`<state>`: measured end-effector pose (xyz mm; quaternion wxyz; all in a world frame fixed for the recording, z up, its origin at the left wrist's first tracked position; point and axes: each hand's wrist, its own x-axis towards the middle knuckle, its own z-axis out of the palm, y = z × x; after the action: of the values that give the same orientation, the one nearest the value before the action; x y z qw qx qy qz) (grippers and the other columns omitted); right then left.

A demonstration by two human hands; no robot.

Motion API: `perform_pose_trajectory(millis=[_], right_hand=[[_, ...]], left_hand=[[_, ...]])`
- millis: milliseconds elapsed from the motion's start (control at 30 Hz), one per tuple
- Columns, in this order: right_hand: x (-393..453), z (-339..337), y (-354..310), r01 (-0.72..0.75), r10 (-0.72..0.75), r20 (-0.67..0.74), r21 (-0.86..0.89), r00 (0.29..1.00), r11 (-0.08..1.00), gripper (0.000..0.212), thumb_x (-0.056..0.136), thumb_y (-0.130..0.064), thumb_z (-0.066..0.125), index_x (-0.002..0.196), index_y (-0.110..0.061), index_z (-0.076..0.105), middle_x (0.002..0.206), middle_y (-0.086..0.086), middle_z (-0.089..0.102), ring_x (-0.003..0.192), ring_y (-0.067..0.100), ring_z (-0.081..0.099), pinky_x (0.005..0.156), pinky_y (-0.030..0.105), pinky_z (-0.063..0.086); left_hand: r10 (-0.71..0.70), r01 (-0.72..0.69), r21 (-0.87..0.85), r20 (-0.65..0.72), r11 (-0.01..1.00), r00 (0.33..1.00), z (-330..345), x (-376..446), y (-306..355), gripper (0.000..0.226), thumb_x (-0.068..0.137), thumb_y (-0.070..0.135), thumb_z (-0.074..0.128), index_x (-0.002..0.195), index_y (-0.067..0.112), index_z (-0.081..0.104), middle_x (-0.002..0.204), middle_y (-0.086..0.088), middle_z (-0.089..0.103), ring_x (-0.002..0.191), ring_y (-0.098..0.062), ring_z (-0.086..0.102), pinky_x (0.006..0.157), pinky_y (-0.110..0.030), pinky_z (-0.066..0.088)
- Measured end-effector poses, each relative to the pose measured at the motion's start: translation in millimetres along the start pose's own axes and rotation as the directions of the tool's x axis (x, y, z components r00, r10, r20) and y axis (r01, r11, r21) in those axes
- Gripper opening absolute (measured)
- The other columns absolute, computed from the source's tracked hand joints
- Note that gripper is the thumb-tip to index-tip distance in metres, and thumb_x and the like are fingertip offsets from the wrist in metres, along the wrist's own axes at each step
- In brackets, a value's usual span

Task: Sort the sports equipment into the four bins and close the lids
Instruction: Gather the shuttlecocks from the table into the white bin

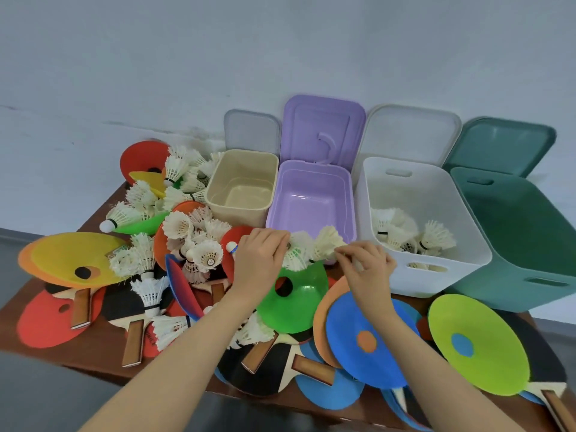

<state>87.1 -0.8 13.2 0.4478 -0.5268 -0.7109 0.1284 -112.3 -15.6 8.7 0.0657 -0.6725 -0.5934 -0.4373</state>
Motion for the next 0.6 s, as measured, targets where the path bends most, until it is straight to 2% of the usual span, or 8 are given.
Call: perform_pose_trajectory(millis=[67,133,200,333,400,533,600], right_hand=[[17.1,-19.2,1.8,0.007,-0.006,-0.048,0.025,0.999,1.0,0.005,0.079,-0.024,0.065,0.081,-0.024,0.07,0.085,-0.012,0.059,0.086,0.011,0.055,0.091,0.032,0.03],[33.4,-39.9,9.7,0.025,-0.023,-0.097,0.022,0.995,0.999,0.006,0.08,-0.022,0.065,0.082,-0.02,0.07,0.085,-0.009,0.06,0.084,0.012,0.056,0.083,0.049,0.041],[48.0,-60.5,24.3,0.029,-0.029,-0.148,-0.003,0.989,1.0,0.004,0.08,-0.017,0.068,0.083,-0.018,0.07,0.083,-0.008,0.059,0.081,0.013,0.056,0.075,0.054,0.044],[71.5,-98.2,57.8,-0.023,0.021,-0.202,-0.004,0.979,1.0,0.005,0.083,-0.013,0.067,0.086,-0.016,0.07,0.085,-0.01,0.057,0.081,0.016,0.056,0.076,0.048,0.047],[83.0,-113.1,75.0,-0.069,0.064,-0.218,-0.017,0.974,0.997,0.006,0.084,-0.009,0.067,0.086,-0.013,0.07,0.084,-0.006,0.057,0.079,0.016,0.056,0.074,0.042,0.049],[104.9,-130.4,109.3,-0.143,0.117,-0.201,-0.115,0.973,0.983,0.008,0.087,-0.012,0.062,0.088,-0.012,0.07,0.085,-0.009,0.053,0.078,0.018,0.058,0.068,0.034,0.048],[111.9,-131.6,127.3,-0.173,0.146,-0.156,-0.173,0.977,0.97,0.01,0.088,-0.013,0.06,0.091,-0.013,0.07,0.088,-0.006,0.056,0.08,0.02,0.059,0.068,0.034,0.047]], left_hand=[[0.037,-0.038,-0.04,-0.027,0.998,0.999,6.6,20.6,16.6,0.026,0.092,0.023,0.049,0.089,0.009,0.071,0.084,0.0,0.07,0.076,-0.019,0.062,0.066,-0.034,0.044],[0.08,-0.084,-0.066,-0.063,0.994,0.995,19.1,41.1,34.9,0.025,0.091,0.02,0.05,0.087,0.007,0.071,0.081,-0.001,0.07,0.075,-0.019,0.061,0.068,-0.03,0.044],[0.096,-0.102,-0.092,-0.072,0.991,0.993,36.4,60.3,54.6,0.026,0.091,0.021,0.05,0.086,0.007,0.071,0.081,-0.002,0.07,0.075,-0.02,0.062,0.069,-0.027,0.043],[0.123,-0.128,-0.144,-0.043,0.981,0.991,79.9,92.9,94.6,0.029,0.092,0.026,0.048,0.086,0.009,0.071,0.081,-0.002,0.07,0.073,-0.023,0.063,0.064,-0.035,0.047],[0.126,-0.128,-0.141,-0.022,0.982,0.992,102.4,106.3,111.8,0.03,0.092,0.027,0.047,0.084,0.01,0.071,0.079,-0.002,0.069,0.07,-0.025,0.062,0.059,-0.034,0.049],[0.073,-0.071,-0.036,0.062,0.997,0.995,142.3,125.4,134.0,0.033,0.09,0.031,0.043,0.081,0.015,0.07,0.077,0.001,0.068,0.071,-0.024,0.061,0.063,-0.032,0.04],[0.041,-0.043,0.016,0.131,0.999,0.991,158.0,130.8,136.3,0.035,0.088,0.034,0.041,0.082,0.016,0.07,0.078,0.001,0.068,0.074,-0.025,0.062,0.065,-0.034,0.041]])
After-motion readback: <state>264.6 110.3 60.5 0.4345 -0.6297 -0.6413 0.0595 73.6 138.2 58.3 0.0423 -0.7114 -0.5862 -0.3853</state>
